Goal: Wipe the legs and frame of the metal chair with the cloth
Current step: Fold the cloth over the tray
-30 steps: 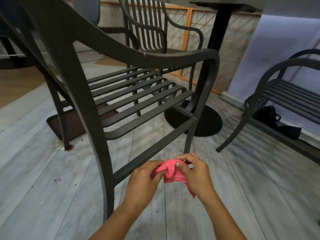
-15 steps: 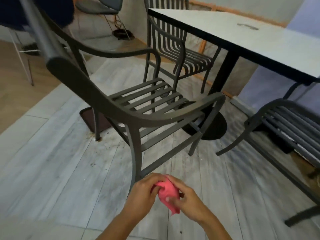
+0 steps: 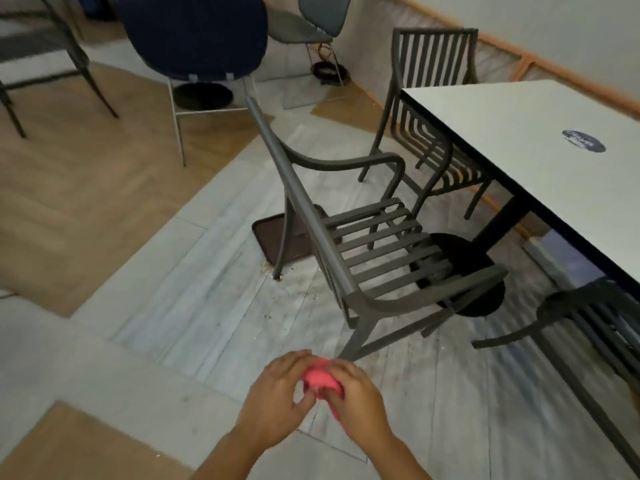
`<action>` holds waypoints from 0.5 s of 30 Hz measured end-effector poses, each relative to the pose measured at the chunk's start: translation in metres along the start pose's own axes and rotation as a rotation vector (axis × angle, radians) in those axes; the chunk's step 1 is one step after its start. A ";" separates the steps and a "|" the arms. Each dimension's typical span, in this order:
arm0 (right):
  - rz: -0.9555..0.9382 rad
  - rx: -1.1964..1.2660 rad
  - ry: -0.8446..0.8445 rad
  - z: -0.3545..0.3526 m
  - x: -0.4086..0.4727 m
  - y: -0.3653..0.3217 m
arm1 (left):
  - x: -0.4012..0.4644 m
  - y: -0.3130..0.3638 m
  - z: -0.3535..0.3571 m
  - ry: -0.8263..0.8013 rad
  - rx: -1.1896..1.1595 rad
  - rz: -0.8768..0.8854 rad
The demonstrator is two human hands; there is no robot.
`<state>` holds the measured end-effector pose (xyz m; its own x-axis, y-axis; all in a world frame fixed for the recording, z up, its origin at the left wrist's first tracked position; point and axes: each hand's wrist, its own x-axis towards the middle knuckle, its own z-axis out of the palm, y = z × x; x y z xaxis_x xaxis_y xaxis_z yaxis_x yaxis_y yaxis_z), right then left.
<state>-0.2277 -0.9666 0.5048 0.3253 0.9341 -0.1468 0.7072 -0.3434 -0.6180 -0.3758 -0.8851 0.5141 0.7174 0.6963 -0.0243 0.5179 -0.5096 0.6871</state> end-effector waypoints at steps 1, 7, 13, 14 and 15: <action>-0.020 -0.046 -0.009 0.002 0.004 -0.014 | -0.003 -0.003 -0.013 0.016 0.016 -0.023; -0.080 -0.116 0.052 0.011 0.036 -0.094 | -0.011 -0.023 -0.088 0.090 0.096 -0.115; -0.143 -0.183 0.158 0.010 0.077 -0.161 | -0.004 -0.040 -0.167 0.183 0.133 -0.181; -0.151 -0.196 0.166 0.009 0.085 -0.172 | -0.001 -0.042 -0.181 0.192 0.140 -0.183; -0.160 -0.207 0.172 0.007 0.092 -0.181 | 0.002 -0.044 -0.192 0.200 0.148 -0.185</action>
<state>-0.3299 -0.8178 0.5975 0.2885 0.9538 0.0839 0.8650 -0.2220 -0.4500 -0.4870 -0.7642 0.6234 0.5063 0.8622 0.0145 0.7038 -0.4230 0.5707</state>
